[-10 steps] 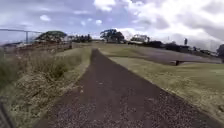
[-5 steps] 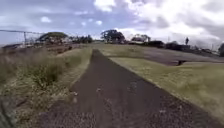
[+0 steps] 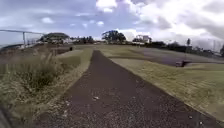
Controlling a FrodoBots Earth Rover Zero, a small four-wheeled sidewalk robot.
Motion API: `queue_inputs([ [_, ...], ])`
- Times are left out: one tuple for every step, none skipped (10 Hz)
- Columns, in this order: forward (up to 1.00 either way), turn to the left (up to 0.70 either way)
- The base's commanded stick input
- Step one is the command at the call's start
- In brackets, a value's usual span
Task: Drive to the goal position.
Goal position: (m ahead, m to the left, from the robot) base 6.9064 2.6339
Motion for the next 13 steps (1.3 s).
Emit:
queue_inputs([
  [0.69, 0.00],
  [0.69, 0.00],
  [0.69, 0.00],
  [0.68, 0.00],
  [0.69, 0.00],
  [0.68, 0.00],
  [0.68, 0.03],
  [0.69, 0.20],
  [0.70, 0.35],
  [0.70, 0.35],
  [0.70, 0.18],
  [0.70, 0.02],
  [0.70, 0.00],
])
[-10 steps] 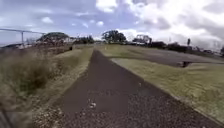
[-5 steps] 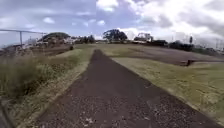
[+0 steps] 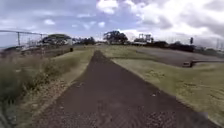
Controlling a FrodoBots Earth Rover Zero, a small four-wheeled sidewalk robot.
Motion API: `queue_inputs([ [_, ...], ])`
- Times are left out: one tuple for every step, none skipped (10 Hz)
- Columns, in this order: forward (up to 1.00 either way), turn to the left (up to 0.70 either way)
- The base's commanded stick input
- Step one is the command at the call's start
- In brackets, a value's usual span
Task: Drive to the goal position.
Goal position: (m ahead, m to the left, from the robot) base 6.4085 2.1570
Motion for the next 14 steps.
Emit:
queue_inputs([
  [0.70, 0.00],
  [0.70, 0.00],
  [0.70, 0.00],
  [0.70, 0.00],
  [0.70, 0.00],
  [0.70, 0.00],
  [0.70, 0.00],
  [0.70, 0.00],
  [0.70, 0.00],
  [0.70, 0.00],
  [0.70, 0.00],
  [0.70, 0.00],
  [0.70, 0.00],
  [0.70, 0.00],
])
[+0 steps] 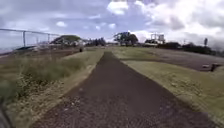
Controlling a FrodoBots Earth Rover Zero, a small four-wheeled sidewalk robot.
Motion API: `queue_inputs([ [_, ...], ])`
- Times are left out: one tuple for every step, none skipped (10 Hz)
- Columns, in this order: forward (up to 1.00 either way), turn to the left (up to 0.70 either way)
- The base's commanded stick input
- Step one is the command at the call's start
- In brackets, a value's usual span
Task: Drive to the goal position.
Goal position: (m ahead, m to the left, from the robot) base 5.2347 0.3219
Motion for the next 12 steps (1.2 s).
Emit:
queue_inputs([
  [0.70, 0.00],
  [0.70, 0.00],
  [0.70, 0.00],
  [0.70, 0.00],
  [0.70, 0.00],
  [0.70, 0.00],
  [0.70, 0.00],
  [0.70, 0.00],
  [0.70, 0.00],
  [0.70, 0.02],
  [0.70, 0.19],
  [0.70, 0.34],
])
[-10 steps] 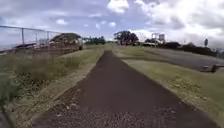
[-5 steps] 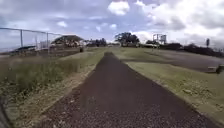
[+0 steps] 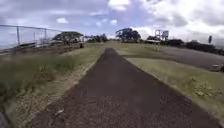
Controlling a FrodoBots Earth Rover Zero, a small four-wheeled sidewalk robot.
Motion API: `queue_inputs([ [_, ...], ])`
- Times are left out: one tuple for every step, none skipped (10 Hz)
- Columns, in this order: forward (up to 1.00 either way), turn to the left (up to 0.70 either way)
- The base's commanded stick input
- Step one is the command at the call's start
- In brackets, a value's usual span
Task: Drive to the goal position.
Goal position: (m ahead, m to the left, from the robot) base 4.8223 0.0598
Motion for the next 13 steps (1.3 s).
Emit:
queue_inputs([
  [0.70, 0.35],
  [0.70, 0.35],
  [0.70, 0.08],
  [0.70, 0.00],
  [0.70, 0.00],
  [0.70, 0.00],
  [0.70, 0.00],
  [0.70, 0.00],
  [0.70, 0.00],
  [0.70, 0.00],
  [0.70, 0.00],
  [0.70, 0.00],
  [0.70, 0.00],
])
